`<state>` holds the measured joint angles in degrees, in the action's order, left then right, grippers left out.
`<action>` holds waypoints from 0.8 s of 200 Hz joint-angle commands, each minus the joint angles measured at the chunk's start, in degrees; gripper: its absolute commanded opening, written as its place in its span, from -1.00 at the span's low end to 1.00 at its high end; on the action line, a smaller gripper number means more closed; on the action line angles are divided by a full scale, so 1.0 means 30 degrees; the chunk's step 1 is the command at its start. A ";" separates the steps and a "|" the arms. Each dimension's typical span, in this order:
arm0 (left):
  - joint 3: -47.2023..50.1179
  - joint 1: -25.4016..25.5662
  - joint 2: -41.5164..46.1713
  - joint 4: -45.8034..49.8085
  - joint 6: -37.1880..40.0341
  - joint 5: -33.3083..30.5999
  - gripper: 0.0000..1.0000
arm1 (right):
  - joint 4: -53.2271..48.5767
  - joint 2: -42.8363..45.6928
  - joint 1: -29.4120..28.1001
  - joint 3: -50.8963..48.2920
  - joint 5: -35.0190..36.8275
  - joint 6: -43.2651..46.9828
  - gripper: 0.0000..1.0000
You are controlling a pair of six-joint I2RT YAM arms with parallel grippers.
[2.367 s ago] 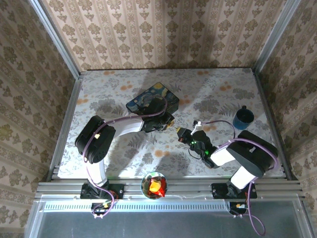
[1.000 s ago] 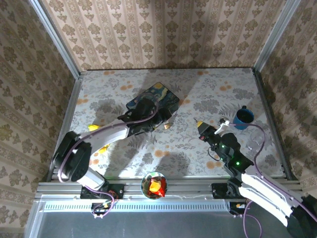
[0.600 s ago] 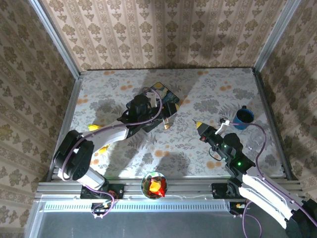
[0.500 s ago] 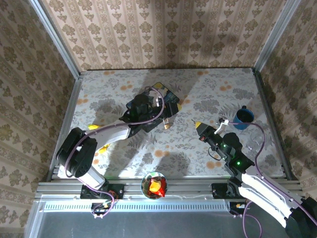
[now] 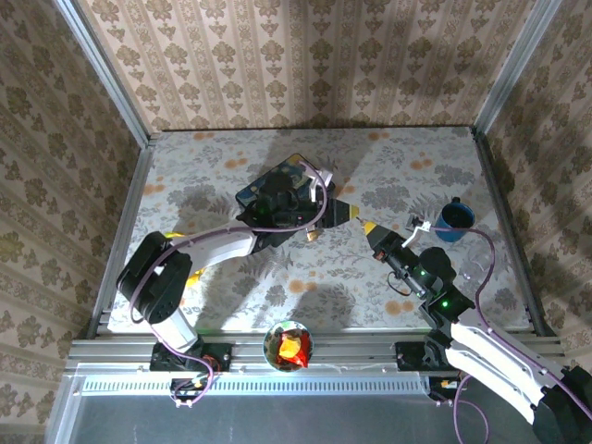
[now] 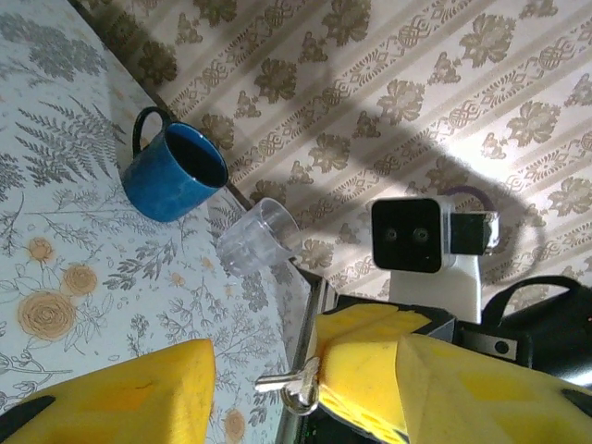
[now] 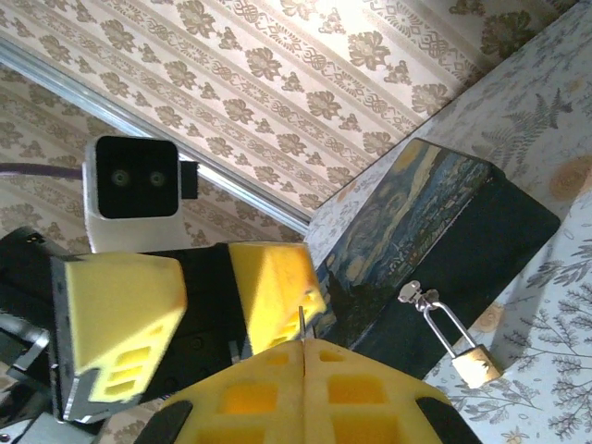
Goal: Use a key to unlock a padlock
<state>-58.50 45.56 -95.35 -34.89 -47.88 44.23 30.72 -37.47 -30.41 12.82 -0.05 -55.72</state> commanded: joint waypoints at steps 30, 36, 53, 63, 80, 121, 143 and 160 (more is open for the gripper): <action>-0.1058 0.0325 -0.0907 0.0528 0.0652 0.1339 -0.06 | 0.0951 0.0100 0.0001 0.0444 -0.0188 -0.0291 -1.00; -0.1094 0.0344 -0.0961 0.0528 0.0637 0.1392 -0.11 | 0.1002 0.0101 0.0001 0.0419 -0.0211 -0.0292 -1.00; -0.1281 0.0384 -0.1158 0.0455 0.0524 0.1559 -0.23 | 0.1091 0.0059 0.0001 0.0407 -0.0202 -0.0307 -1.00; -0.1380 0.0420 -0.1255 0.0351 0.0463 0.1633 -0.29 | 0.1098 0.0018 0.0001 0.0385 -0.0226 -0.0320 -1.00; -0.1504 0.0454 -0.1350 0.0286 0.0432 0.1751 -0.38 | 0.1125 -0.0019 -0.0028 0.0385 -0.0216 -0.0314 -1.00; -0.1535 0.0471 -0.1410 -0.0083 0.0256 0.1781 -0.69 | 0.1164 -0.0077 -0.0057 0.0270 -0.0161 -0.0347 -1.00; -0.1553 0.0487 -0.1483 -0.0372 0.0089 0.1944 -0.95 | 0.1237 -0.0176 -0.0079 0.0239 -0.0128 -0.0366 -1.00; -0.1550 0.0500 -0.1512 -0.0408 0.0022 0.1957 -1.00 | 0.1274 -0.0280 -0.0087 0.0253 -0.0114 -0.0366 -1.00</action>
<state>-62.04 46.52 -98.94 -34.54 -47.94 48.86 31.94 -38.26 -30.41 12.80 -0.25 -56.07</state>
